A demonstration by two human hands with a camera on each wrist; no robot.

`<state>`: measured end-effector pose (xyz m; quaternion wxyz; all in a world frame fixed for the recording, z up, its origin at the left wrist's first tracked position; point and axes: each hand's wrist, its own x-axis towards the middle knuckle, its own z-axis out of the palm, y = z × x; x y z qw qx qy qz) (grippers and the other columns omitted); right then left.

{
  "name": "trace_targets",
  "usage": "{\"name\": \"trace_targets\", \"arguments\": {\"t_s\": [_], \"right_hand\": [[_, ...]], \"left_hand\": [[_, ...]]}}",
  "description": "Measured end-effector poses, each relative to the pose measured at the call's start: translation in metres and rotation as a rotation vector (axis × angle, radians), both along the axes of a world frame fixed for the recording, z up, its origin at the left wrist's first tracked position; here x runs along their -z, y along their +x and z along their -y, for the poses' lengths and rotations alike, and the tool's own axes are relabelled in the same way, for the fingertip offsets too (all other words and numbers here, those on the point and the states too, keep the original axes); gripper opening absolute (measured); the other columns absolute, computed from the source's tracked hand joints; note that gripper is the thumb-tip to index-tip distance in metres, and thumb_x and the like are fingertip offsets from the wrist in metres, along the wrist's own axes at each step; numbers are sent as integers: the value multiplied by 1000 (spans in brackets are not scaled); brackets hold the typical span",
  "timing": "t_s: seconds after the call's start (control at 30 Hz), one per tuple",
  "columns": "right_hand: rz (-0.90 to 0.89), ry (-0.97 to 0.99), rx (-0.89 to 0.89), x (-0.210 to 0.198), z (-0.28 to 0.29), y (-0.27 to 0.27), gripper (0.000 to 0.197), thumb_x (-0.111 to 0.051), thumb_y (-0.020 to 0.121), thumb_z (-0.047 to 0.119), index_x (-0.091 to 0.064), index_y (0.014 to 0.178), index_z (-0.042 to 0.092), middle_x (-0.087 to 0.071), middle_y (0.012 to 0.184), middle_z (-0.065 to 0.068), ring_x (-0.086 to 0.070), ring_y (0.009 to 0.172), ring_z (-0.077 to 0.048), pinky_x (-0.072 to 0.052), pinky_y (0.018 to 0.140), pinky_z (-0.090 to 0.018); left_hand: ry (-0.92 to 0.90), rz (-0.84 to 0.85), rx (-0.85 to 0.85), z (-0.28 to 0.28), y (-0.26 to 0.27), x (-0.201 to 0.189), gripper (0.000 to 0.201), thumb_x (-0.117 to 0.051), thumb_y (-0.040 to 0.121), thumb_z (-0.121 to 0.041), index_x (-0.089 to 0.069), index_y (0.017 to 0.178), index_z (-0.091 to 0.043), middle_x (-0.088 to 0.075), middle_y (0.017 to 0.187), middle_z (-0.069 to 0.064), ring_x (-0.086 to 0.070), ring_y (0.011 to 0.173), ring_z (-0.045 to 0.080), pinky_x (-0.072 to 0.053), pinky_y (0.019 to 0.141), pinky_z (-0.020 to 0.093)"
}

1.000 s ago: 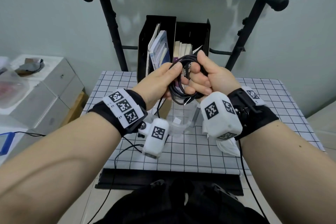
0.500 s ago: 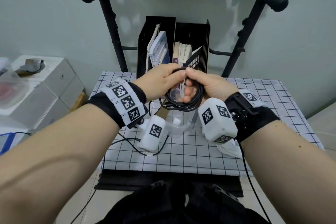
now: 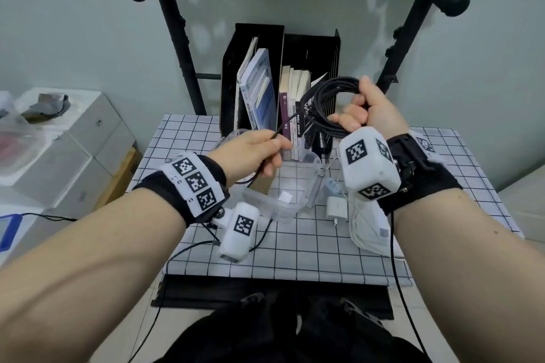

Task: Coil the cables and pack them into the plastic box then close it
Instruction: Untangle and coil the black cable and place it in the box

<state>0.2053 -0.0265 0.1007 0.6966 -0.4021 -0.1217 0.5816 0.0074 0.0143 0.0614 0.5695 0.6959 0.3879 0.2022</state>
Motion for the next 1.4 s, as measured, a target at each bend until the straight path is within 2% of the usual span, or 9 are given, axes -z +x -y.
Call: {"name": "trace_targets", "arguments": {"t_s": [0.33, 0.53, 0.6, 0.7, 0.83, 0.93, 1.1, 1.2, 1.4], "right_hand": [[-77, -95, 353, 5, -9, 4, 43, -51, 95, 42, -38, 64, 17, -26, 41, 2, -29, 33, -17, -49, 54, -25], [-137, -21, 252, 6, -18, -4, 30, -42, 93, 20, -44, 65, 12, -36, 52, -4, -32, 45, -19, -37, 59, -28], [-41, -58, 234, 9, -23, -10, 31, -44, 97, 19, -47, 68, 10, -40, 52, -5, -36, 47, -19, -38, 57, -27], [126, -126, 162, 15, -22, -19, 25, -49, 97, 15, -50, 74, 6, -43, 55, -6, -43, 47, -20, -44, 56, -29], [472, -188, -17, 16, -12, -32, 20, -50, 97, 14, -50, 78, 7, -49, 56, -5, -49, 48, -19, -46, 54, -31], [731, -201, -173, 16, -7, -41, 24, -52, 95, 14, -53, 72, 9, -53, 55, -2, -51, 47, -15, -44, 50, -28], [588, -200, -321, 16, -4, -48, 42, -50, 96, 41, -60, 77, 6, -42, 43, -2, -38, 40, -18, -49, 69, -44], [527, -174, -421, 10, 3, -50, 55, -46, 91, 62, -59, 76, 11, -33, 45, -2, -31, 38, -17, -48, 59, -35], [519, -135, -609, 4, 13, -47, 45, -68, 67, 53, -48, 67, 13, -25, 38, 6, -19, 31, -9, -31, 56, -28]], "left_hand": [[141, -275, 180, 5, 2, -5, 24, -45, 98, -12, -63, 113, -12, -60, 77, -10, -56, 70, 10, -47, 74, 21], [349, -471, 333, 3, 4, -22, 23, -46, 98, -23, -65, 112, -24, -62, 85, -15, -55, 73, -2, -41, 74, 11], [422, -522, 374, 4, 6, -28, 20, -47, 98, -24, -66, 102, -17, -56, 74, -22, -50, 62, -9, -35, 62, 2], [490, -509, 386, 4, 11, -35, 28, -51, 96, -27, -68, 85, -8, -57, 66, -10, -48, 51, -4, -36, 50, 5], [546, -423, 314, 3, 16, -49, 19, -57, 92, -33, -70, 80, -23, -63, 68, -7, -54, 58, 2, -42, 55, 11], [615, -360, 217, -1, 17, -54, 20, -62, 90, -32, -72, 82, -17, -65, 69, -4, -55, 60, 8, -42, 56, 12], [566, -212, 74, -6, 16, -54, 17, -74, 80, -31, -65, 74, -17, -58, 63, -8, -51, 57, 6, -46, 63, 26], [518, -146, 37, -8, 15, -51, 25, -79, 74, -32, -58, 68, -21, -54, 58, -8, -46, 52, 4, -43, 58, 25], [479, -165, -25, -16, 7, -46, 29, -73, 76, -26, -48, 62, -22, -43, 54, -12, -38, 44, -1, -32, 48, 13]]}}
